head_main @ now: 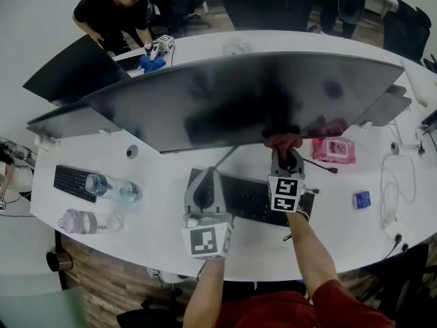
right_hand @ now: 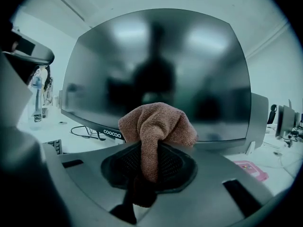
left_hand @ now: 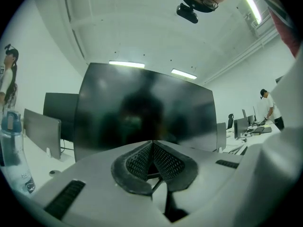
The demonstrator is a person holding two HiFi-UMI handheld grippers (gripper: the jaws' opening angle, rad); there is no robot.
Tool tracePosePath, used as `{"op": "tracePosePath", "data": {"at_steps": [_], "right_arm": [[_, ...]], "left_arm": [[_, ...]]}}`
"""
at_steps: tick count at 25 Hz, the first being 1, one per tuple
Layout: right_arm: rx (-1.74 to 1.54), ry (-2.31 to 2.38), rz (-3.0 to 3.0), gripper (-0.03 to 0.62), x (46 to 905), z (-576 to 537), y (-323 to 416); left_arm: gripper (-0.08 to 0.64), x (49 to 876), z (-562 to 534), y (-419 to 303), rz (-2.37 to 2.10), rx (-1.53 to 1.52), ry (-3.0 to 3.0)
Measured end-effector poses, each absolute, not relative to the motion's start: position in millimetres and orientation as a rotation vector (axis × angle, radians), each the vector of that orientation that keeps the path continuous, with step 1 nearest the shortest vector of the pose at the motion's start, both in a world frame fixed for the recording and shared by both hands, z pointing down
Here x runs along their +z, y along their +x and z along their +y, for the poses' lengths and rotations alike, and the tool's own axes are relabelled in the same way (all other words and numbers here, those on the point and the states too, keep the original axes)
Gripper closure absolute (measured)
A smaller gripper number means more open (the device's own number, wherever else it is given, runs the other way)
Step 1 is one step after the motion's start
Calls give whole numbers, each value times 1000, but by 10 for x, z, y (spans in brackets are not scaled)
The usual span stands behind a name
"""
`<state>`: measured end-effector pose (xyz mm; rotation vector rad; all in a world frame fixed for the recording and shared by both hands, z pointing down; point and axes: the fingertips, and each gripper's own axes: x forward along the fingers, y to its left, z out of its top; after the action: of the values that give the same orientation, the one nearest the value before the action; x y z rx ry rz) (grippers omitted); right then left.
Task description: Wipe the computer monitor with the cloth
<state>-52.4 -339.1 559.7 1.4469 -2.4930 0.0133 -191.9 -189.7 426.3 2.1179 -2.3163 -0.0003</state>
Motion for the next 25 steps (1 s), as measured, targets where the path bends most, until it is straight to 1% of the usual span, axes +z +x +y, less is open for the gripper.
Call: {"op": "tracePosePath", "data": {"at_steps": [7, 13, 22, 25], "right_arm": [[21, 1389, -2548, 509, 5582, -3297, -749], [41, 1379, -2566, 509, 5618, -3199, -1021], [42, 1362, -2570, 509, 5605, -2981, -1571], [28, 1360, -2573, 509, 5613, -2931, -1724]], "left_arm": [[532, 4243, -1678, -2007, -2405, 56, 2055], [532, 4251, -1545, -2240, -2433, 95, 2020], [532, 4186, -1363, -2767, -2455, -27, 1979], [532, 4220, -1272, -2924, -2462, -8, 1971]]}}
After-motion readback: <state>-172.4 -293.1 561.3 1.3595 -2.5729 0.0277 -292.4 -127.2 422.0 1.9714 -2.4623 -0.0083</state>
